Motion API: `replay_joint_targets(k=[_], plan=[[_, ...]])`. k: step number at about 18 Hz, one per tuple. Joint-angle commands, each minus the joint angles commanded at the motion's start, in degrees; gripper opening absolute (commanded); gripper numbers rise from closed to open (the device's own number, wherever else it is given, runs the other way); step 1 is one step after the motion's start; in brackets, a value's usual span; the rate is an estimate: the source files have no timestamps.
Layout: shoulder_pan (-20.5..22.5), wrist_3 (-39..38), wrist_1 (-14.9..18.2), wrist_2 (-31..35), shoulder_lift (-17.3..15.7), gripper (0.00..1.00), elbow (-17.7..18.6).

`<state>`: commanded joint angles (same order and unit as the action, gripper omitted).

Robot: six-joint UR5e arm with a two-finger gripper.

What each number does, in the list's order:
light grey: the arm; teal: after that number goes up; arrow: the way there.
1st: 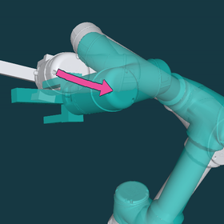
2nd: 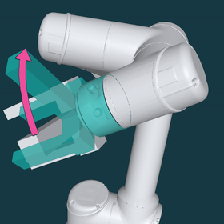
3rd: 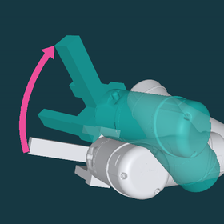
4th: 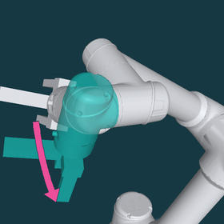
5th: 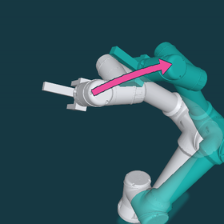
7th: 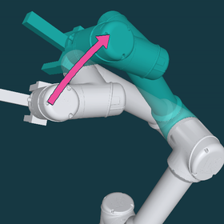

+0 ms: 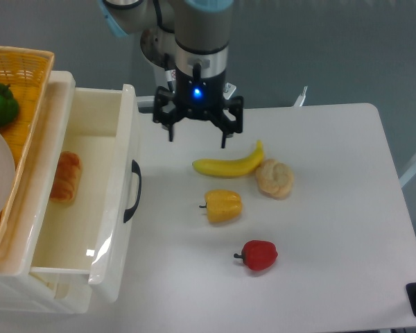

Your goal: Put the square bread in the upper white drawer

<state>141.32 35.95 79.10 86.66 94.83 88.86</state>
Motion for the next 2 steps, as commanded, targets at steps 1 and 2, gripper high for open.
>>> replay_joint_targets(k=[1, 2], plan=[[0.2, 0.0, -0.1, 0.0, 0.3, 1.00, 0.0], [0.3, 0.0, -0.1, 0.1, 0.4, 1.00, 0.0]])
